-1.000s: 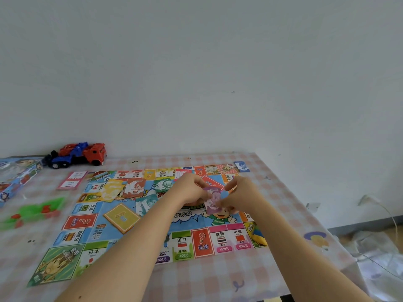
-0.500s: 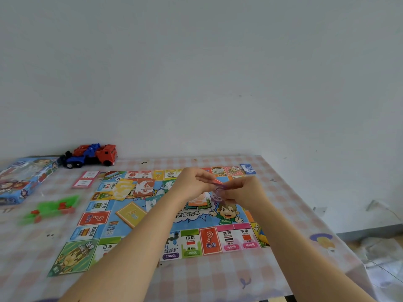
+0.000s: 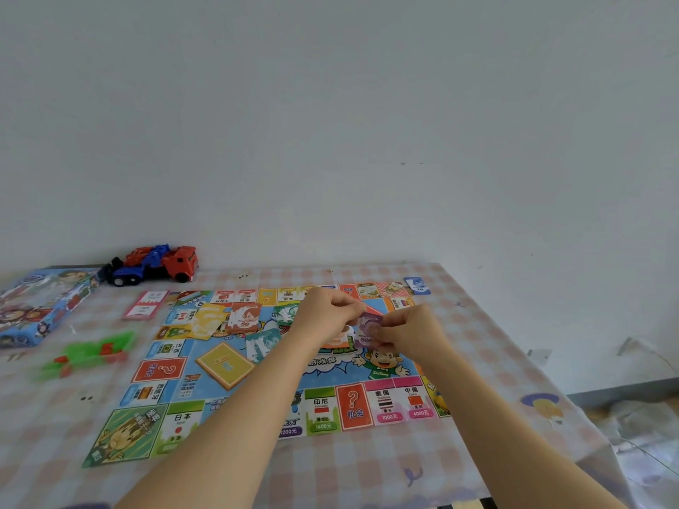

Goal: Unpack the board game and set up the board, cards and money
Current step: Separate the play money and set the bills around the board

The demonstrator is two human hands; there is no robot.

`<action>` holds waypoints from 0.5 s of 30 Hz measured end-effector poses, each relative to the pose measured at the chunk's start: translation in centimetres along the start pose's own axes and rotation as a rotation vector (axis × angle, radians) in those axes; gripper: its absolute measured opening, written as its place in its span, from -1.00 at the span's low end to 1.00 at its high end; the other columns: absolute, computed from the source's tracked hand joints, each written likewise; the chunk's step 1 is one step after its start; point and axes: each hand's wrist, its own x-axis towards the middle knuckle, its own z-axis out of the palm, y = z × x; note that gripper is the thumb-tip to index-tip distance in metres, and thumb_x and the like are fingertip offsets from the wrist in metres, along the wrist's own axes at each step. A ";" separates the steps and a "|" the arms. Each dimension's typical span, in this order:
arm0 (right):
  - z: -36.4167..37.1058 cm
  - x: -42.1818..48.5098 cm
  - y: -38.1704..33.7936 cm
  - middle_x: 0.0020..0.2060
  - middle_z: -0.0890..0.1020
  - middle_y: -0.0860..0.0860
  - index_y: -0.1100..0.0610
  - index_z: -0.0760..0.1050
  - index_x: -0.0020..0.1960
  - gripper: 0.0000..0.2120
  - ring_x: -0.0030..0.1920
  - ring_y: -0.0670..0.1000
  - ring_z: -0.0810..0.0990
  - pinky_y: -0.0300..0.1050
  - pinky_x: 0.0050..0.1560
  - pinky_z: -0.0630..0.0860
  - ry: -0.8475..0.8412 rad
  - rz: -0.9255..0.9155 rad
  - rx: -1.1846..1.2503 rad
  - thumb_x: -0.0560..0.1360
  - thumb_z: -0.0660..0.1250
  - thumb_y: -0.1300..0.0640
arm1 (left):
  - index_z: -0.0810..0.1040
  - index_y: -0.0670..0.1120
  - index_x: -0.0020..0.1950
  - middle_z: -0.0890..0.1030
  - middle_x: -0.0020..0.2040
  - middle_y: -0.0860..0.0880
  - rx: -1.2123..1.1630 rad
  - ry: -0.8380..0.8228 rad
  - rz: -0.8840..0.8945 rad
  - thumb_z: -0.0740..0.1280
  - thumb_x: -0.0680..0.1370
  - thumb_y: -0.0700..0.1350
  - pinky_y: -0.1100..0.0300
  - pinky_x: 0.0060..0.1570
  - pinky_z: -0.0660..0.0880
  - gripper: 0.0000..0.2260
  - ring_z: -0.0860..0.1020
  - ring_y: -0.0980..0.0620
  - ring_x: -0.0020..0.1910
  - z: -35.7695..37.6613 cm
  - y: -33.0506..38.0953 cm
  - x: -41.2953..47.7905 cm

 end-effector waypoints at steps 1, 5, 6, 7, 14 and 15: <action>-0.1 0.0 -0.1 -0.28 0.70 0.14 0.22 0.67 -0.16 -0.94 -0.31 0.04 0.67 -0.05 -0.12 0.65 0.003 -0.003 -0.008 0.43 0.46 0.22 | 0.64 -0.02 -0.15 0.68 -0.16 -0.04 -0.012 0.003 0.006 0.41 0.50 -0.11 0.15 -0.08 0.61 -0.96 0.64 0.07 -0.18 0.0 0.1 0.0; 0.0 0.0 -0.1 -0.31 0.70 0.10 0.16 0.68 -0.19 -0.95 -0.29 0.05 0.69 -0.10 -0.15 0.65 -0.005 -0.006 -0.043 0.41 0.49 0.17 | 0.66 -0.02 -0.15 0.66 -0.21 0.02 0.080 -0.017 0.061 0.48 0.44 -0.10 0.13 -0.13 0.61 -0.97 0.62 0.06 -0.20 0.0 -0.3 0.0; 0.0 0.0 -0.1 -0.32 0.70 0.09 0.15 0.67 -0.20 -0.95 -0.31 0.03 0.69 -0.14 -0.19 0.64 -0.008 -0.005 -0.041 0.41 0.49 0.17 | 0.67 -0.03 -0.14 0.65 -0.22 0.04 0.114 -0.027 0.074 0.49 0.43 -0.10 0.15 -0.16 0.60 -0.95 0.60 0.07 -0.23 0.1 -0.5 0.0; 0.1 0.0 -0.1 -0.34 0.69 0.07 0.15 0.67 -0.19 -0.95 -0.36 -0.02 0.67 -0.19 -0.25 0.62 -0.009 -0.002 -0.043 0.41 0.48 0.17 | 0.67 -0.05 -0.12 0.64 -0.23 0.05 0.148 -0.033 0.087 0.49 0.42 -0.11 0.19 -0.19 0.57 -0.93 0.58 0.11 -0.26 0.2 -0.7 0.0; -0.3 -0.3 -0.4 -0.34 0.69 0.14 0.20 0.67 -0.18 -0.89 -0.36 0.03 0.63 -0.04 -0.13 0.64 0.000 -0.020 0.011 0.41 0.49 0.15 | 0.64 -0.07 -0.13 0.66 -0.25 -0.02 0.198 0.018 0.093 0.48 0.43 -0.09 0.15 -0.20 0.60 -0.91 0.61 0.06 -0.30 0.5 -0.9 0.1; -0.4 -0.4 -0.5 -0.35 0.68 0.14 0.21 0.67 -0.16 -0.89 -0.37 0.04 0.63 -0.05 -0.15 0.65 0.015 -0.022 0.032 0.41 0.49 0.16 | 0.63 -0.07 -0.13 0.67 -0.23 -0.05 0.163 0.030 0.073 0.49 0.43 -0.11 0.12 -0.19 0.62 -0.91 0.64 0.01 -0.27 0.4 -0.8 0.1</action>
